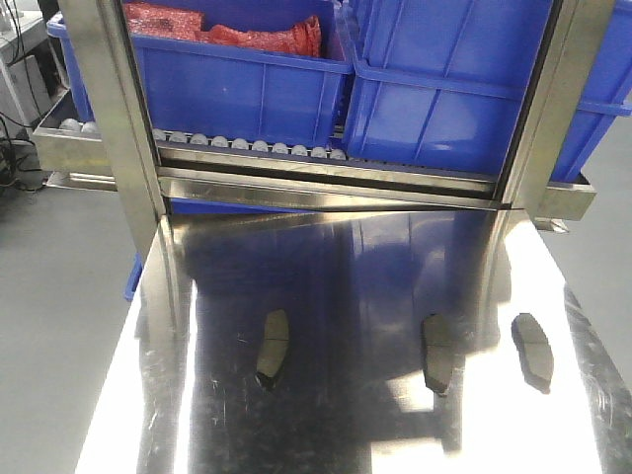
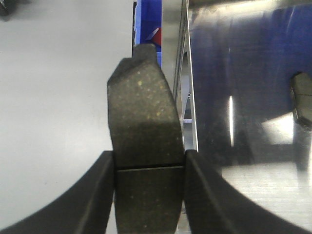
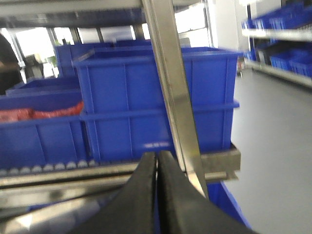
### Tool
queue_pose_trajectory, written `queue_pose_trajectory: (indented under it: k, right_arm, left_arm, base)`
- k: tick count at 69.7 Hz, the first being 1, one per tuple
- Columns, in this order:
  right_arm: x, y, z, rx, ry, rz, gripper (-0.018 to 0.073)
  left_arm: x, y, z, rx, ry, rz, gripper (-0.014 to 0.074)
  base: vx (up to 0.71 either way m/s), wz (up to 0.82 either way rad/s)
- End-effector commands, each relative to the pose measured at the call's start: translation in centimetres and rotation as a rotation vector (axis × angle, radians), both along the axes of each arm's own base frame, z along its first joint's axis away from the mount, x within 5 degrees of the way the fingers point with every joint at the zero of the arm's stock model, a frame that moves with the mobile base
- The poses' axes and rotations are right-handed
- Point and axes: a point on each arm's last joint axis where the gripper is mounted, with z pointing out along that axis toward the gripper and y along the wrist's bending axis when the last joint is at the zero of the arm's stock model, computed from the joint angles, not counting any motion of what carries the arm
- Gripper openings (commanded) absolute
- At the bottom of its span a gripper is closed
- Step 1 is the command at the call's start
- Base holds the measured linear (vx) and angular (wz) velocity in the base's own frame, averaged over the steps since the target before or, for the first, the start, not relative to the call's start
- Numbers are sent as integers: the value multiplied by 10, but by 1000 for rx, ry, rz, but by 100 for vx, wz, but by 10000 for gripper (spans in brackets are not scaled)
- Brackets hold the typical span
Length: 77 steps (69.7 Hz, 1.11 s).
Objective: Move and align brake pads A on conveyor
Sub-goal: 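Lift the grasped brake pad with the left gripper and withdraw, then lower the right gripper onto the brake pad nearest it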
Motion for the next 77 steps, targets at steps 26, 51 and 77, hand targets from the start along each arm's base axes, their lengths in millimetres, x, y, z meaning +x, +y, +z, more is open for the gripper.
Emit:
queue_pose_trajectory:
  k: [26, 51, 77]
  right_arm:
    - [75, -2, 16, 12, 261, 51, 580]
    - [133, -6, -25, 9, 654, 92, 644]
    - [207, -11, -48, -31, 971, 155, 610]
  left_arm:
    - [3, 1, 11, 1, -83, 0, -6]
    - [3, 1, 11, 1, -83, 0, -6]
    - [3, 1, 11, 1, -83, 0, -6]
  base:
    - [0, 0]
    - [0, 0]
    - [0, 0]
